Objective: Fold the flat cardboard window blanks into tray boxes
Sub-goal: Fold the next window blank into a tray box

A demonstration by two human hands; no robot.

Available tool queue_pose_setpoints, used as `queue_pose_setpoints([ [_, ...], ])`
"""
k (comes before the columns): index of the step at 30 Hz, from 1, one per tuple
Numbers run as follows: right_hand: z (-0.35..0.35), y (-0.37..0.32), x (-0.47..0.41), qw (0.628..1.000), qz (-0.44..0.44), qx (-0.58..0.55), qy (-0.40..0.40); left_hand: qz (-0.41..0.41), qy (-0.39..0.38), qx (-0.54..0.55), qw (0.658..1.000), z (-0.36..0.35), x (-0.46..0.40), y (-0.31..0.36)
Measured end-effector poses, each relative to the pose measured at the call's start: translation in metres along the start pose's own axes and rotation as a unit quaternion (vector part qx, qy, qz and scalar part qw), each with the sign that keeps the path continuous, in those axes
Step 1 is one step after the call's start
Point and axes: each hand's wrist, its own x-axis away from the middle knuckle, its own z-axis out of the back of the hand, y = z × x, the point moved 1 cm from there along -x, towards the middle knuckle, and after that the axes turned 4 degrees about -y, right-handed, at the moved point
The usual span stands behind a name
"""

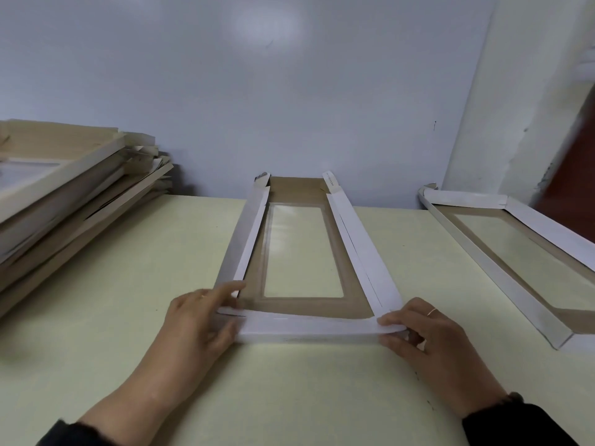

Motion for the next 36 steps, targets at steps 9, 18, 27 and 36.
queue_pose_setpoints([
  [9, 0.002, -0.012, -0.006, 0.967, 0.083, 0.238, 0.036, -0.062, -0.064, -0.125, 0.988, 0.000, -0.001, 0.010],
  [18, -0.017, -0.035, -0.009, 0.944, 0.191, 0.269, -0.029, -0.156, -0.086, -0.254, 0.951, -0.022, -0.006, 0.037],
  [27, -0.019, -0.041, -0.014, 0.974, 0.111, 0.167, -0.107, -0.178, -0.110, -0.208, 0.955, -0.053, -0.013, 0.055],
  [36, 0.002, 0.002, -0.017, 0.965, 0.085, 0.123, -0.216, -0.175, -0.056, -0.255, 0.949, -0.046, -0.013, 0.054],
])
